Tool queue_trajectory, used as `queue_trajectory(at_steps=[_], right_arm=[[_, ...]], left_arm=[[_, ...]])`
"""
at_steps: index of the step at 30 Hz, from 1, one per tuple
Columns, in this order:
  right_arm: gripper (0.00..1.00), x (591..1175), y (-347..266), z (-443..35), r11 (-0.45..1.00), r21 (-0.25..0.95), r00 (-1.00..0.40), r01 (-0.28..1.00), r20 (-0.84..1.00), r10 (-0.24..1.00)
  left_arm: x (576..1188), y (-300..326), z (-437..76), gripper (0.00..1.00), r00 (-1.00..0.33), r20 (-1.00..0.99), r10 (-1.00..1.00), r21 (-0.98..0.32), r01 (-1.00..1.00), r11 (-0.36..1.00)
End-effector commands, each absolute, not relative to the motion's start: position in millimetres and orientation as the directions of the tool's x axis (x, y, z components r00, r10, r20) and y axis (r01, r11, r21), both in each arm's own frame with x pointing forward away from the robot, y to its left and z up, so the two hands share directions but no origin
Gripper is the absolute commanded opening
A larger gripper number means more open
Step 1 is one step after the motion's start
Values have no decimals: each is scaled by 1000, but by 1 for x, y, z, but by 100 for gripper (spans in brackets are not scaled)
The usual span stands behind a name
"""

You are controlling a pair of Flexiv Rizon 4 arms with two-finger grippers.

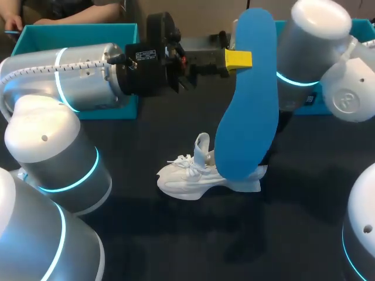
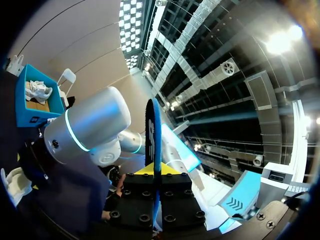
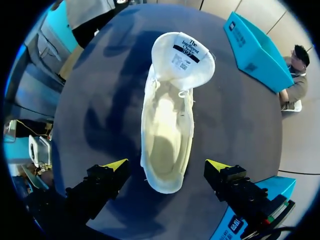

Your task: Take the shoe out of the shoebox, open the shoe tongue, remove and reinsert the insole, then place the shoe into the shoebox

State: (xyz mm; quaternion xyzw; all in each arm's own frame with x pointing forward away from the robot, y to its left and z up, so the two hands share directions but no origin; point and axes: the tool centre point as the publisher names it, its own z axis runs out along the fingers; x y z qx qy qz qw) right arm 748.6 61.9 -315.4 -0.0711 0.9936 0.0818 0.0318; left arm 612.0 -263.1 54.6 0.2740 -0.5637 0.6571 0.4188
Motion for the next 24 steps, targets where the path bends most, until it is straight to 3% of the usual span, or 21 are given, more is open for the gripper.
queue_trajectory(at_steps=[1,15,24], right_arm=[[100,752,69,-322,978,156,-989,-140,-67,-131],[100,752,69,-322,978,156,-989,-140,-67,-131],[100,766,86,-325,984,168,-994,-59,-96,-43]], left_arm=[[612,-267,55,0,-500,833,240,-511,-859,-16],[612,-267,55,0,-500,833,240,-511,-859,-16],[612,-267,55,0,-500,833,240,-511,-859,-16]])
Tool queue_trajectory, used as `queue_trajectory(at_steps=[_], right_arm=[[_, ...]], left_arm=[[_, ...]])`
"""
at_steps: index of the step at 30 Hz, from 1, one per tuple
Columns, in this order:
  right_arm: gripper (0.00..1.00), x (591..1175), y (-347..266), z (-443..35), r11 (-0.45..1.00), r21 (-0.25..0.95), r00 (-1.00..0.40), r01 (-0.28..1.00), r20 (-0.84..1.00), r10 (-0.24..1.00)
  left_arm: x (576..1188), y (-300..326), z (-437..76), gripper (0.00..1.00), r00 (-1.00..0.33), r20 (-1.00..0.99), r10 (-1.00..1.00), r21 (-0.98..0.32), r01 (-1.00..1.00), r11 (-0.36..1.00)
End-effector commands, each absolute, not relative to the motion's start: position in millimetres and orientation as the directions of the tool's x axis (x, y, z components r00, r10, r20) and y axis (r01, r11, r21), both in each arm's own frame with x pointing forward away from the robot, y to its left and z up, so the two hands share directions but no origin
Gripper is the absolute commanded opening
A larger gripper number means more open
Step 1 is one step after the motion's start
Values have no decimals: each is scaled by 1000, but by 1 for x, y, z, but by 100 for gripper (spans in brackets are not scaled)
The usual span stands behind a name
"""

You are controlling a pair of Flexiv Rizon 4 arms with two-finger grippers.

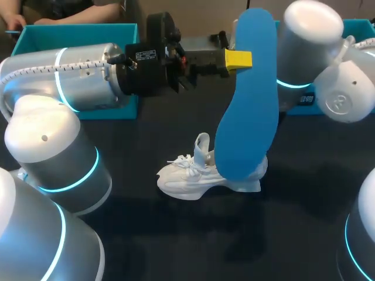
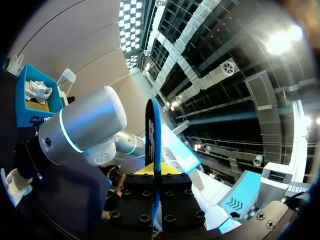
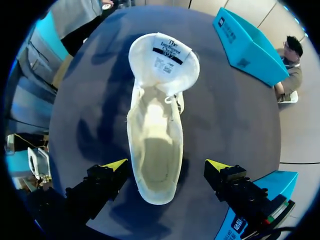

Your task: Take the shoe out of the shoebox, open the shoe tongue, remove and reinsert the insole, then place the shoe into the shoebox

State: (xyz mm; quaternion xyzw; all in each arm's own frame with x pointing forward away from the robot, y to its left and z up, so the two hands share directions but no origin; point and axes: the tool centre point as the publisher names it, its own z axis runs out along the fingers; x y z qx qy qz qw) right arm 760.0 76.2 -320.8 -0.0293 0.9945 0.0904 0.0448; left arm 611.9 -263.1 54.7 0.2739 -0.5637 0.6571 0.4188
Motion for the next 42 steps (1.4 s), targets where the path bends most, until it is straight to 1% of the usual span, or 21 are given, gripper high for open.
queue_trajectory(at_steps=[1,8,17,24,27,28,30,31,32,34,35,36,37,42], right_arm=[[100,768,88,-327,984,170,-995,-57,-94,-41],[100,780,97,-338,984,176,-996,-37,-80,-23],[100,788,112,-355,988,156,-999,-21,-53,-12],[99,789,116,-374,992,124,-1000,16,-23,19],[89,787,116,-378,994,106,-1000,26,-8,27],[82,786,116,-380,994,107,-1000,26,-6,27],[59,785,115,-381,994,109,-1000,28,-4,29],[50,784,114,-383,994,108,-1000,31,-1,31],[44,784,113,-384,994,108,-999,32,1,32],[36,783,111,-386,994,100,-999,41,10,40],[29,783,110,-386,994,100,-999,41,11,40],[11,782,110,-386,994,98,-999,42,13,41],[0,782,110,-386,994,96,-999,45,18,44],[0,777,109,-385,994,94,-997,59,45,55]], left_arm=[[612,-267,55,0,-500,833,240,-511,-859,-16],[612,-267,55,0,-500,833,240,-511,-859,-16],[612,-267,55,0,-500,833,240,-511,-859,-16],[612,-267,55,0,-500,833,240,-511,-859,-16],[612,-267,55,0,-500,833,240,-511,-859,-16],[612,-267,55,0,-500,833,240,-511,-859,-16],[612,-267,55,0,-500,833,240,-511,-859,-16],[612,-267,55,0,-500,833,240,-511,-859,-16],[612,-267,55,0,-500,833,240,-511,-859,-16],[612,-267,55,0,-500,833,240,-511,-859,-16],[612,-267,55,0,-500,833,240,-511,-859,-16],[612,-267,55,0,-500,833,240,-511,-859,-16],[612,-267,55,0,-500,833,240,-511,-859,-16],[612,-267,55,0,-500,833,240,-511,-859,-16]])
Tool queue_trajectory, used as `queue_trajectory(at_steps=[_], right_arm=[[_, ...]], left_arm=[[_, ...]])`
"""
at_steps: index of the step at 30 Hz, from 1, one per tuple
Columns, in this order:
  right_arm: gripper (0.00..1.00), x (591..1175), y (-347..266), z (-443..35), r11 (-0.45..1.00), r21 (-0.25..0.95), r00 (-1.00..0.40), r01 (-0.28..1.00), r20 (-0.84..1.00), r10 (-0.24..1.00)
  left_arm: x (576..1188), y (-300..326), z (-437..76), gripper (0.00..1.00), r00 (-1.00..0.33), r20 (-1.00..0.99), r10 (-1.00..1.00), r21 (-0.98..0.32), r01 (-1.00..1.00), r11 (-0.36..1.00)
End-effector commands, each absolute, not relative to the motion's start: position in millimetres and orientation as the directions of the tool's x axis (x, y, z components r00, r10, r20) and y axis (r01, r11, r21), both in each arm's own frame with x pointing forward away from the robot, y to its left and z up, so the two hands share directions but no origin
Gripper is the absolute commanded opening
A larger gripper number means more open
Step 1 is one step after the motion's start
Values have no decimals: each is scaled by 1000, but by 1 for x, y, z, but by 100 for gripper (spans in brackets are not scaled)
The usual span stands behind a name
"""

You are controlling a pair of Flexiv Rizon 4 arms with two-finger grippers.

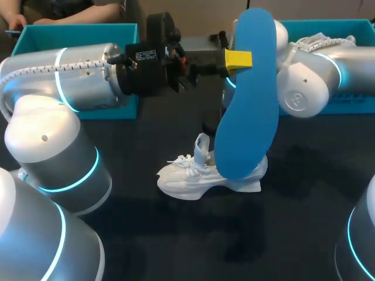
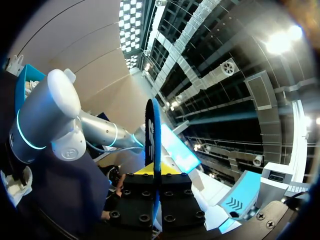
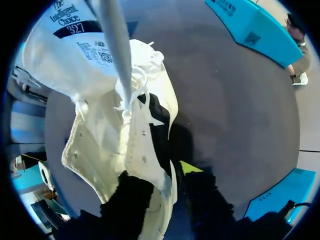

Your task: Take the shoe out of the shoebox, open the shoe tongue, remove and reinsert the insole, then place the shoe into the shoebox

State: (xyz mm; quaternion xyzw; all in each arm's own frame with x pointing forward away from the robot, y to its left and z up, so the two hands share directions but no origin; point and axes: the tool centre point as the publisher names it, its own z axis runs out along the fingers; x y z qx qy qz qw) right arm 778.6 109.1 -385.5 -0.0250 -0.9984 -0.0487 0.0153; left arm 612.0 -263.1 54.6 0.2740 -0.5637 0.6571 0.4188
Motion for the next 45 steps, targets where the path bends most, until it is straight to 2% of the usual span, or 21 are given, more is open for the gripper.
queue_trajectory(at_steps=[1,8,13,21,27,31,40,42,45], right_arm=[[0,775,108,-385,994,93,-997,65,54,60],[0,770,103,-380,995,41,-990,90,110,85],[0,767,96,-375,986,35,-973,161,175,153],[0,762,89,-355,918,29,-879,395,302,369],[0,757,93,-346,788,43,-762,614,296,576],[0,751,102,-337,697,53,-674,715,314,668],[0,741,119,-333,573,140,-575,807,404,712],[0,744,124,-334,638,96,-619,764,390,682],[0,744,124,-334,638,96,-619,764,390,682]], left_arm=[[612,-267,55,0,-500,833,240,-511,-859,-16],[612,-267,55,0,-500,833,240,-511,-859,-16],[612,-267,55,0,-500,833,240,-511,-859,-16],[612,-267,55,0,-500,833,240,-511,-859,-16],[612,-267,55,0,-500,833,240,-511,-859,-16],[612,-267,55,0,-500,833,240,-511,-859,-16],[612,-267,55,0,-500,833,240,-511,-859,-16],[612,-267,55,0,-500,833,240,-511,-859,-16],[612,-267,55,0,-500,833,240,-511,-859,-16]])
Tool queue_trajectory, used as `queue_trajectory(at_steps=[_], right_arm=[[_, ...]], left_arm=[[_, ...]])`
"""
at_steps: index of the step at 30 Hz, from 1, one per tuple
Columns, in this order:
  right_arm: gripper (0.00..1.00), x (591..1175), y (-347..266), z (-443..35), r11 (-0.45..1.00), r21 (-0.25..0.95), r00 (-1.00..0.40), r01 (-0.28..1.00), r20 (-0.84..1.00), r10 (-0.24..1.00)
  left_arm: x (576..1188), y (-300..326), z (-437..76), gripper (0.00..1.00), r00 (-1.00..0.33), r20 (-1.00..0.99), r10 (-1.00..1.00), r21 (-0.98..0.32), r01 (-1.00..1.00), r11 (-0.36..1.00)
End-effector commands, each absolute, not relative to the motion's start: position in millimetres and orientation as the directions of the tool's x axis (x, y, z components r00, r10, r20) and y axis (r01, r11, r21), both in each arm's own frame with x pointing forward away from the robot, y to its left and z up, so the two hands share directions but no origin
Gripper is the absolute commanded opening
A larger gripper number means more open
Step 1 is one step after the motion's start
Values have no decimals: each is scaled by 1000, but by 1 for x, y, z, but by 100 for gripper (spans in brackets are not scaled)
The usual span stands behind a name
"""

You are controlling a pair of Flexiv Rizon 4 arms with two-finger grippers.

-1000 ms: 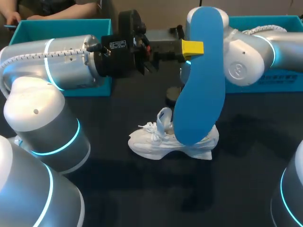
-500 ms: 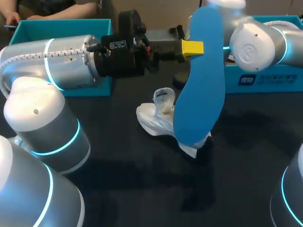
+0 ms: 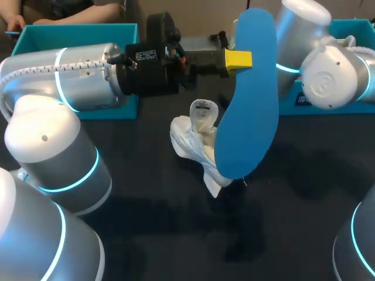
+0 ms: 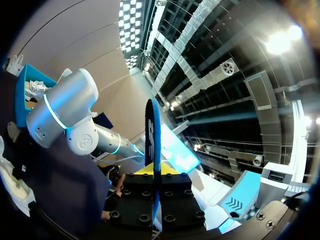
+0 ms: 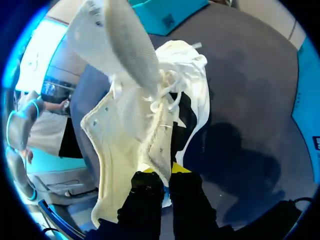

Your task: Take the shoe out of the shoebox, open the shoe tongue, remove and reinsert the insole, then place the shoe into the shoebox

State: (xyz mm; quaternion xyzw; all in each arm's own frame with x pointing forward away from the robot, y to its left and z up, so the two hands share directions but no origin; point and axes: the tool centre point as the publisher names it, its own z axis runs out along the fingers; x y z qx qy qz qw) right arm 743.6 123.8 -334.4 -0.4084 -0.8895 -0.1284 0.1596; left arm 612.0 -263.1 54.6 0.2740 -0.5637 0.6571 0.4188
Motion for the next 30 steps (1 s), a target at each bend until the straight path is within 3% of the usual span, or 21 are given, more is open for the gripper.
queue_trajectory(at_steps=[1,13,20,30], right_arm=[[0,744,124,-334,638,96,-619,764,390,682],[0,744,124,-334,638,96,-619,764,390,682],[0,734,125,-341,391,66,-384,918,391,837],[0,720,135,-341,166,132,-206,977,413,887]], left_arm=[[612,-267,55,0,-500,833,240,-511,-859,-16],[612,-267,55,0,-500,833,240,-511,-859,-16],[612,-267,55,0,-500,833,240,-511,-859,-16],[612,-267,55,0,-500,833,240,-511,-859,-16]])
